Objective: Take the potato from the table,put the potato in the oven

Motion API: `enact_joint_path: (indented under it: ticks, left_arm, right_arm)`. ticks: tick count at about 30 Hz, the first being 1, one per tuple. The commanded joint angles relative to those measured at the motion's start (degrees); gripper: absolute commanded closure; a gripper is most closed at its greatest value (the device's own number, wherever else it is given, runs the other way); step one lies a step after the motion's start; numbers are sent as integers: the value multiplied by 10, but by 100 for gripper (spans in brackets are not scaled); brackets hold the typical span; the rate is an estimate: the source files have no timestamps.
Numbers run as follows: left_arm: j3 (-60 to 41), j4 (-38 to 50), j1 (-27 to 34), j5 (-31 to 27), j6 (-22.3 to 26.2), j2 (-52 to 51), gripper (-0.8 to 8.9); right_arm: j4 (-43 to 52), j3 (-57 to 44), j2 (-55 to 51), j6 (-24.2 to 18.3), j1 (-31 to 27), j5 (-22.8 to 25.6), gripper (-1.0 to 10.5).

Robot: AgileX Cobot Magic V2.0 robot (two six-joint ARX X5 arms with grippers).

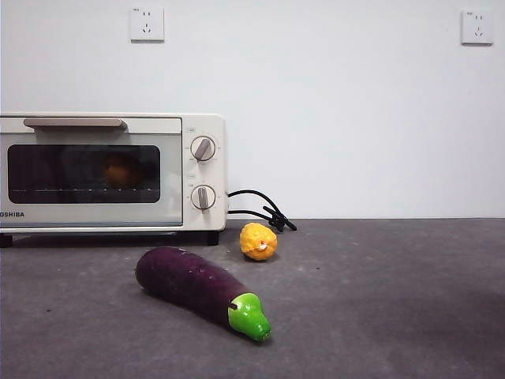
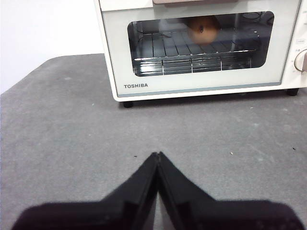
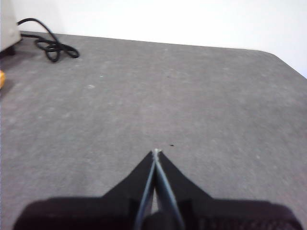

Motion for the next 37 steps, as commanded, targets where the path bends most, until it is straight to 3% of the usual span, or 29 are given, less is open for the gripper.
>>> enact_joint_path:
  ticks: [1, 37]
  left_arm:
    - [-6, 3, 1, 2, -6, 0, 818]
    - [-6, 3, 1, 2, -6, 0, 817]
  right_arm:
    - [0, -6, -1, 43, 0, 19, 945]
    - [3, -5, -1, 47, 0, 21, 945]
